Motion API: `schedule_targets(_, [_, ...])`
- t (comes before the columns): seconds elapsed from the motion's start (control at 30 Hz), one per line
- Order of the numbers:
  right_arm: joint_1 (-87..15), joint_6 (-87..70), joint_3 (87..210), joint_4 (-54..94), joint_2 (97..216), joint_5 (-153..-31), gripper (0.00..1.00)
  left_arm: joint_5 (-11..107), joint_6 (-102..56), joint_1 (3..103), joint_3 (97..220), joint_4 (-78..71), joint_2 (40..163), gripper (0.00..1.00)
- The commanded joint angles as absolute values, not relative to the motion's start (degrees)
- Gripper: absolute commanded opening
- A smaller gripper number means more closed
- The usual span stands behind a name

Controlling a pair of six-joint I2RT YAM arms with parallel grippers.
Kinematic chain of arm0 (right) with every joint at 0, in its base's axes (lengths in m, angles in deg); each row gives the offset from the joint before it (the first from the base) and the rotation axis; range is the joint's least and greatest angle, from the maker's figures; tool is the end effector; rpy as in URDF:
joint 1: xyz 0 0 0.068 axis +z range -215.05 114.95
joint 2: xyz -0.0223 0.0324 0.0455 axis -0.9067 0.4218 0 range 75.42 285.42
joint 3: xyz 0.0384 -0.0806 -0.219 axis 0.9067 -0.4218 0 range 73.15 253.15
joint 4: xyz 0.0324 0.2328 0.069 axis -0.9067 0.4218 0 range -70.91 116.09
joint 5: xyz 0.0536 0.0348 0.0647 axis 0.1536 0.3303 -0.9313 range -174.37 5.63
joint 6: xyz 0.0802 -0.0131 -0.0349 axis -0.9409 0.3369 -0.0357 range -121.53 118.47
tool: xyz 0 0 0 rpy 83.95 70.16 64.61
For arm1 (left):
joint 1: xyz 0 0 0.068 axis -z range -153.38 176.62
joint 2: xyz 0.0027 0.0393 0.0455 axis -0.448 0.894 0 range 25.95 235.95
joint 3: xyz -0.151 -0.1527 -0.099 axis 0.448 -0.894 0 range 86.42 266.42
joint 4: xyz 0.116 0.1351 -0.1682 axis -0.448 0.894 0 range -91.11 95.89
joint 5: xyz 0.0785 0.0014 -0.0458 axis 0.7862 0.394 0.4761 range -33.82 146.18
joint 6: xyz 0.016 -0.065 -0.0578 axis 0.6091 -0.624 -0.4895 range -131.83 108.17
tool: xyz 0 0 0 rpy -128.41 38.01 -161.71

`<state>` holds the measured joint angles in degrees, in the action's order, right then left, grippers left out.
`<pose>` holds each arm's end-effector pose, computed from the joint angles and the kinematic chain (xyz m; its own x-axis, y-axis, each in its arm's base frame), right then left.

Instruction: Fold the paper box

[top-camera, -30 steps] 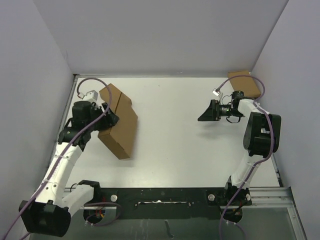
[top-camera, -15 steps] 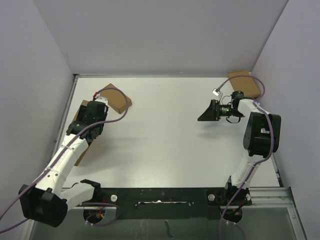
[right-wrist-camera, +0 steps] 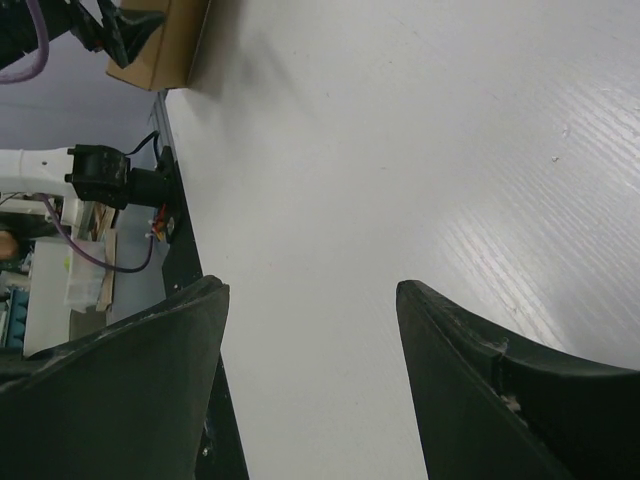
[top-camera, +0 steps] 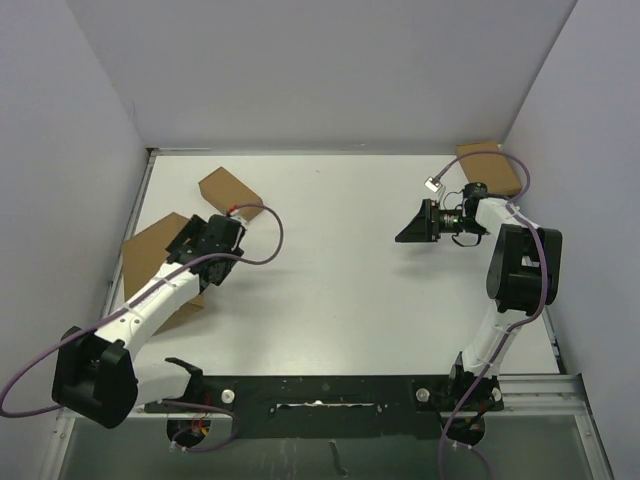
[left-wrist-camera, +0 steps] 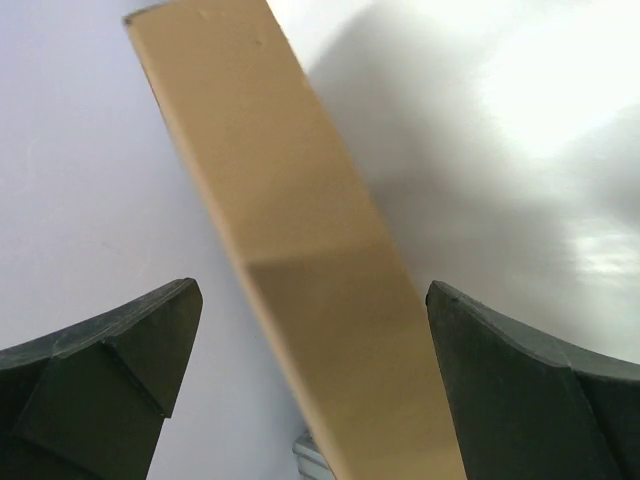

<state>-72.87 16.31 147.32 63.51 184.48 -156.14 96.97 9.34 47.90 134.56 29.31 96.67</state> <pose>0.3400 0.0287 0.1498 -0.8862 0.0250 -0.4626 -0.4239 0.3587 0.8316 0.2595 -0.0460 0.1885 -0.7269 0.5766 -0.3729 0.1832 0.6862 0.7039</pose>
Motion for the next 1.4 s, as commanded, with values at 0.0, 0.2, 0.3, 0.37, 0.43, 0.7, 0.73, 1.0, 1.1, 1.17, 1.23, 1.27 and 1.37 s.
schedule_targets(0.0, [-72.79, 17.35, 148.56, 64.07, 184.06, -158.90, 0.69, 92.58, 8.11, 55.63, 135.80, 39.66, 97.22, 0.98])
schedule_targets(0.2, [-72.79, 17.35, 148.56, 64.03, 184.20, -158.34, 0.69, 94.56, 5.42, 61.93, 137.67, 45.46, 96.71, 0.98])
schedule_targets(0.3, [-72.79, 17.23, 148.47, 63.84, 184.32, -157.95, 0.69, 86.45, 0.03, 62.10, 144.35, 49.52, 96.94, 0.98])
schedule_targets(0.37, [-72.73, 17.19, 148.43, 63.82, 184.52, -157.93, 0.69, 77.01, -2.52, 61.76, 147.38, 49.19, 96.78, 0.95])
schedule_targets(0.43, [-72.68, 17.18, 148.34, 63.80, 184.50, -157.89, 0.68, 67.38, -3.32, 59.32, 147.16, 44.12, 96.26, 0.91])
schedule_targets(0.7, [-72.79, 17.02, 148.10, 63.56, 184.72, -158.01, 0.68, 49.93, -9.52, 41.64, 145.71, 40.04, 107.58, 0.00])
schedule_targets(0.73, [-72.80, 17.06, 148.12, 63.54, 184.77, -158.10, 0.68, 51.74, -10.15, 41.15, 145.47, 40.16, 109.32, 0.00])
schedule_targets(1.0, [-72.79, 17.19, 148.21, 63.74, 184.70, -158.44, 0.68, 64.09, -14.91, 39.63, 149.87, 43.80, 121.86, 0.00])
schedule_targets(1.1, [-72.90, 17.40, 148.32, 63.99, 184.64, -158.71, 0.68, 75.58, -19.10, 39.65, 152.69, 47.87, 127.62, 0.00])
schedule_targets(1.17, [-73.09, 17.53, 148.36, 64.13, 184.54, -158.90, 0.68, 84.93, -22.88, 39.48, 154.81, 51.73, 131.34, 0.00])
schedule_targets(1.23, [-73.16, 17.60, 148.38, 64.15, 184.48, -158.98, 0.68, 88.12, -25.02, 39.28, 156.32, 54.09, 134.32, 0.04])
schedule_targets(1.27, [-73.13, 17.62, 148.39, 64.16, 184.48, -158.99, 0.68, 88.20, -25.31, 39.24, 156.79, 54.53, 135.23, 0.06])
schedule_targets(1.37, [-73.23, 18.26, 148.54, 64.73, 184.17, -158.67, 0.68, 87.47, -25.20, 39.34, 156.81, 54.18, 134.82, 0.19])
